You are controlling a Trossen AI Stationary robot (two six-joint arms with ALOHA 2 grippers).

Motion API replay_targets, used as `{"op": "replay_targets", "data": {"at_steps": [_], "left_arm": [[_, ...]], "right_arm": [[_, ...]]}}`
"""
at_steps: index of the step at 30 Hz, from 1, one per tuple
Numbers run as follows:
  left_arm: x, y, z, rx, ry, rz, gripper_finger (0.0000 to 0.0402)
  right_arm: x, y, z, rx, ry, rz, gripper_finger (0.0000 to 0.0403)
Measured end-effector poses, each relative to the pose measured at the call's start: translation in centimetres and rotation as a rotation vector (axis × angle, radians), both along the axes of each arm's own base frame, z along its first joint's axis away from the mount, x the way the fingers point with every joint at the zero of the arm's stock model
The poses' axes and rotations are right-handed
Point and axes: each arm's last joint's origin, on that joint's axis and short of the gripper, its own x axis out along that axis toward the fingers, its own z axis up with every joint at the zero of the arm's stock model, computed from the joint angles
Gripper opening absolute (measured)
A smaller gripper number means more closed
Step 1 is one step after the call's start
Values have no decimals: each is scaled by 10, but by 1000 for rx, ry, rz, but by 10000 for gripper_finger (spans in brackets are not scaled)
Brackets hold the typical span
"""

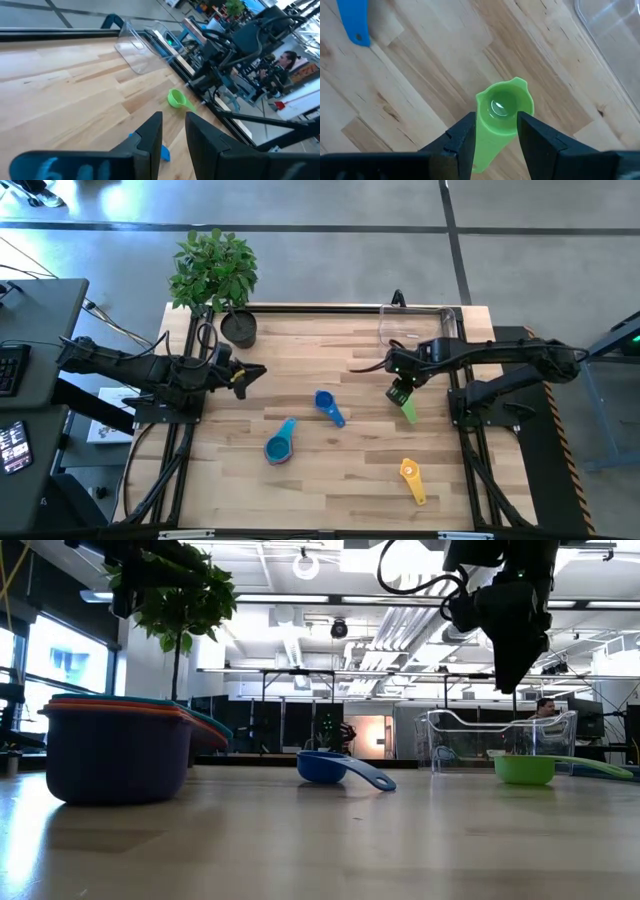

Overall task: Nest measuring cups in basket
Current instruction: Stack the green measuring cup on top of the light blue measuring cup

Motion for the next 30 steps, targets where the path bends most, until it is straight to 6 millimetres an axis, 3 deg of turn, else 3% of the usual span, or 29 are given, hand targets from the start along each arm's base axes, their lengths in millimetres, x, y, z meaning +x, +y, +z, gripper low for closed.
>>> {"op": "replay_targets", "data": {"at_steps": [20,30], "left_arm": [[-1,1,-3,39,46,11,74],[-2,2,-4,139,87,17,74]], "right_arm": [[16,-1,-24,31,112,-36,135],[18,-3,-24,85,82,-184,135]]}}
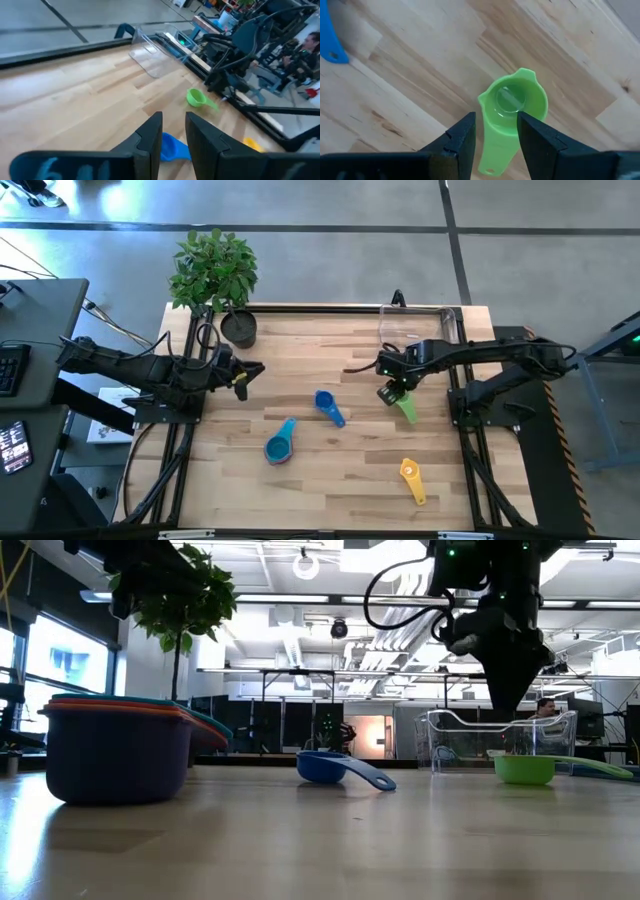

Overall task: Nest measuring cups in basket
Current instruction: Stack the green measuring cup on top of the light blue measuring cup

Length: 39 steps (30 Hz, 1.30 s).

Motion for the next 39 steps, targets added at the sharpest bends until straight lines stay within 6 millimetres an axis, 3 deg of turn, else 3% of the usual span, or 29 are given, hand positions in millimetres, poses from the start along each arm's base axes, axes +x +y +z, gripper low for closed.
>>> {"op": "replay_targets", "data": {"at_steps": [15,21,39], "left_arm": [[-5,6,3,308,116,121,74],[-16,15,11,351,100,167,74],[-20,23,14,360,97,216,74]], "right_arm": [[0,1,0,78,-2,-285,135],[1,1,-3,68,11,-269,135],[26,0,-47,118,150,-194,135]]}}
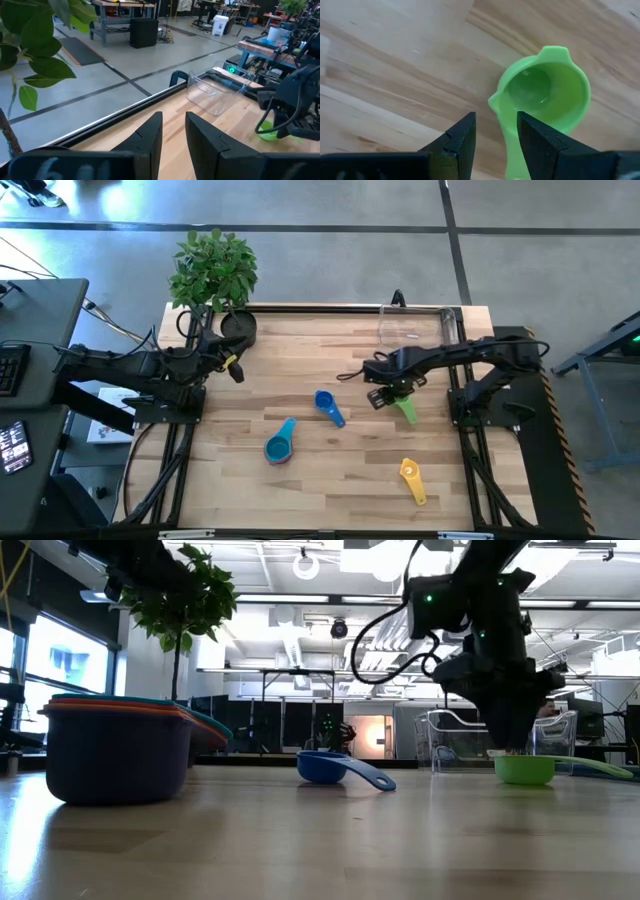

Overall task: Nest measuring cups in basket
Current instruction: Stack the green measuring cup on top of the light blue measuring cup

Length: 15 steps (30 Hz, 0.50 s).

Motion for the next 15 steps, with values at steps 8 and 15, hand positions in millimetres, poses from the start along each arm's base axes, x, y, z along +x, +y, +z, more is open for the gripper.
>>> {"op": "replay_targets", "data": {"at_steps": [8,15], "left_arm": [[0,0,0,-16,-11,-7,74],[0,0,0,-16,-11,-7,74]], "right_arm": [[3,0,-14,12,58,87,135],[4,0,-19,18,84,105,105]]}}
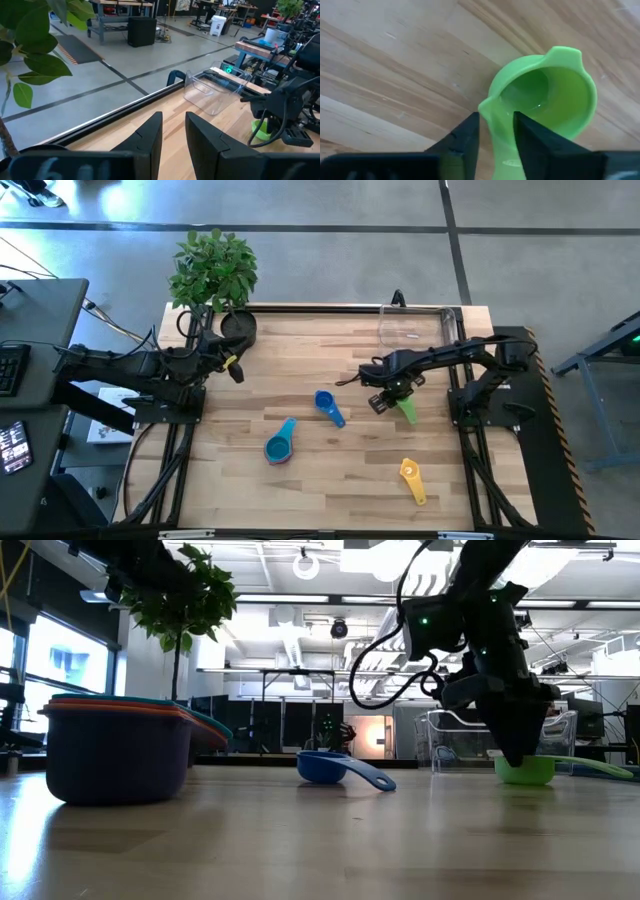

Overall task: Nest measuring cups in basket
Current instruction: Stack the green measuring cup on top of the light blue measuring cup

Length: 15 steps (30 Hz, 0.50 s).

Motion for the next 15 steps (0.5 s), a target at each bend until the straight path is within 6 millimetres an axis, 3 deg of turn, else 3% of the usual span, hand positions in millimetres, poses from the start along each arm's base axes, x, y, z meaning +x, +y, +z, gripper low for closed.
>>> {"op": "replay_targets", "data": {"at_steps": [5,15], "left_arm": [[0,0,0,1,6,0,74],[-1,0,-4,-24,22,-9,74]], "right_arm": [[0,0,0,3,2,19,16],[5,-1,9,4,-29,101,5]]}}
